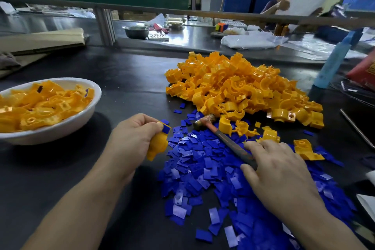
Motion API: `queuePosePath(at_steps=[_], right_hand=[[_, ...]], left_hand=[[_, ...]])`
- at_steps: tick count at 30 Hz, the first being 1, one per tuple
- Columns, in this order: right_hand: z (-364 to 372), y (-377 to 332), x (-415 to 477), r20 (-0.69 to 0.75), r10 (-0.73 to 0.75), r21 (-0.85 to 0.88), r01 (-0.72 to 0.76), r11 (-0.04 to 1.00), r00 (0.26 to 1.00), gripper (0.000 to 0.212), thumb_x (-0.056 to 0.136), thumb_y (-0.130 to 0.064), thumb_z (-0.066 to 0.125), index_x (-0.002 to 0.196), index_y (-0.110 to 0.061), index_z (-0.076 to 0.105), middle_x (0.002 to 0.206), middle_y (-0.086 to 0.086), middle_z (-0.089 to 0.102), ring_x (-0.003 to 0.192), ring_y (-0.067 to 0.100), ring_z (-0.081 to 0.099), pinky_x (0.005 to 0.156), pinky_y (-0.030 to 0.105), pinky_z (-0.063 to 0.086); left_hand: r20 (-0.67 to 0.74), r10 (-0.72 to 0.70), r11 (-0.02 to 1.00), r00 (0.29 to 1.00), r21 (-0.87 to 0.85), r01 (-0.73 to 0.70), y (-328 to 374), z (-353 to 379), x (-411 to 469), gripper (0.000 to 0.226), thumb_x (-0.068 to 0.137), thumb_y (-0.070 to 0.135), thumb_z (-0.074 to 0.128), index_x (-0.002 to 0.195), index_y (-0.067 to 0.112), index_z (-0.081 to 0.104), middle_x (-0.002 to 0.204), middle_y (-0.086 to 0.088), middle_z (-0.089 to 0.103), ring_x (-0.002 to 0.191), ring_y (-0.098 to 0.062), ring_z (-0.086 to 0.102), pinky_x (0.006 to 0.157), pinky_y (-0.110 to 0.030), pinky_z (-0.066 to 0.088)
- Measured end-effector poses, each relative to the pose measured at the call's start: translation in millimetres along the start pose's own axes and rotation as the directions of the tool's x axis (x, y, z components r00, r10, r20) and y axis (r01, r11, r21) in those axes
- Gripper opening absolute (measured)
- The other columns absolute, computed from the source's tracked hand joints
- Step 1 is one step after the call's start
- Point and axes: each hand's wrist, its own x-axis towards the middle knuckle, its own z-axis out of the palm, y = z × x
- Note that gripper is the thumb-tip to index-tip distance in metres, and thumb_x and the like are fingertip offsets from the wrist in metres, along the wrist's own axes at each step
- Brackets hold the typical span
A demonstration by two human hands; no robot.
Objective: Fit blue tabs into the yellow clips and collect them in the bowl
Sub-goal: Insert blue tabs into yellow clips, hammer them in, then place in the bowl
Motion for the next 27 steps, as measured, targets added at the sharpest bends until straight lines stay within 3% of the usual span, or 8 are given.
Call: queuePosePath(at_steps=[6,9,11,15,19,24,27], right_hand=[[2.8,2.8,5.7,0.031,0.009,-0.094,-0.006,0.996,0.999,0.04,0.089,-0.054,0.041,0.127,-0.042,0.04,0.109,-0.016,0.053,0.096,0.009,0.044,0.083,0.028,0.04],[1.8,1.7,7.7,0.041,0.011,-0.089,-0.007,0.996,0.999,0.037,0.089,-0.054,0.043,0.124,-0.042,0.044,0.106,-0.016,0.053,0.089,0.009,0.039,0.082,0.028,0.04],[1.0,1.0,7.6,0.044,0.014,-0.095,-0.01,0.995,0.999,0.035,0.089,-0.053,0.043,0.122,-0.042,0.046,0.104,-0.016,0.052,0.086,0.008,0.035,0.082,0.028,0.04],[-1.6,-1.3,7.3,0.04,0.023,-0.12,-0.018,0.993,0.999,0.031,0.09,-0.05,0.042,0.119,-0.041,0.048,0.103,-0.014,0.053,0.092,0.01,0.043,0.082,0.029,0.039],[-4.3,-3.9,9.3,0.03,0.031,-0.133,-0.027,0.991,0.999,0.026,0.09,-0.046,0.041,0.113,-0.04,0.051,0.1,-0.013,0.054,0.091,0.012,0.045,0.079,0.03,0.038],[-6.9,-4.7,10.9,0.023,0.041,-0.141,-0.038,0.989,0.999,0.024,0.09,-0.043,0.039,0.109,-0.039,0.052,0.094,-0.013,0.052,0.088,0.011,0.048,0.078,0.03,0.039],[-11.2,-3.2,11.2,0.018,0.036,-0.171,-0.033,0.985,0.999,0.025,0.09,-0.043,0.037,0.108,-0.039,0.053,0.09,-0.013,0.053,0.087,0.01,0.048,0.077,0.03,0.039]], left_hand=[[-0.02,-0.079,0.973,0.997,0.216,0.081,-12.8,-5.5,13.4,0.013,0.087,0.016,0.066,0.075,0.014,0.069,0.053,0.0,0.066,0.045,-0.009,0.059,0.038,-0.022,0.046],[-0.013,-0.056,0.935,0.998,0.351,0.057,-12.5,-2.7,14.8,0.013,0.084,0.02,0.067,0.071,0.018,0.069,0.071,-0.005,0.067,0.064,-0.022,0.063,0.053,-0.034,0.051],[-0.003,-0.035,0.898,0.999,0.438,0.033,-12.0,-0.4,15.7,0.013,0.084,0.021,0.065,0.072,0.019,0.068,0.074,-0.002,0.065,0.07,-0.02,0.06,0.057,-0.033,0.048],[0.001,-0.005,0.831,1.0,0.556,0.004,-13.9,3.6,18.9,0.017,0.09,0.026,0.058,0.078,0.021,0.069,0.081,-0.002,0.066,0.078,-0.02,0.059,0.065,-0.033,0.048],[0.029,0.051,0.688,0.998,0.724,-0.056,-16.8,6.7,17.5,0.026,0.094,0.036,0.049,0.081,0.027,0.07,0.088,0.001,0.066,0.088,-0.024,0.06,0.069,-0.033,0.046],[0.028,0.102,0.643,0.994,0.761,-0.087,-20.7,3.0,16.3,0.027,0.095,0.035,0.05,0.076,0.029,0.068,0.086,0.0,0.058,0.082,-0.021,0.056,0.066,-0.033,0.043],[0.039,0.127,0.643,0.991,0.758,-0.112,-18.4,2.1,14.9,0.031,0.097,0.038,0.048,0.081,0.026,0.072,0.081,0.003,0.055,0.087,-0.022,0.057,0.074,-0.037,0.048]])
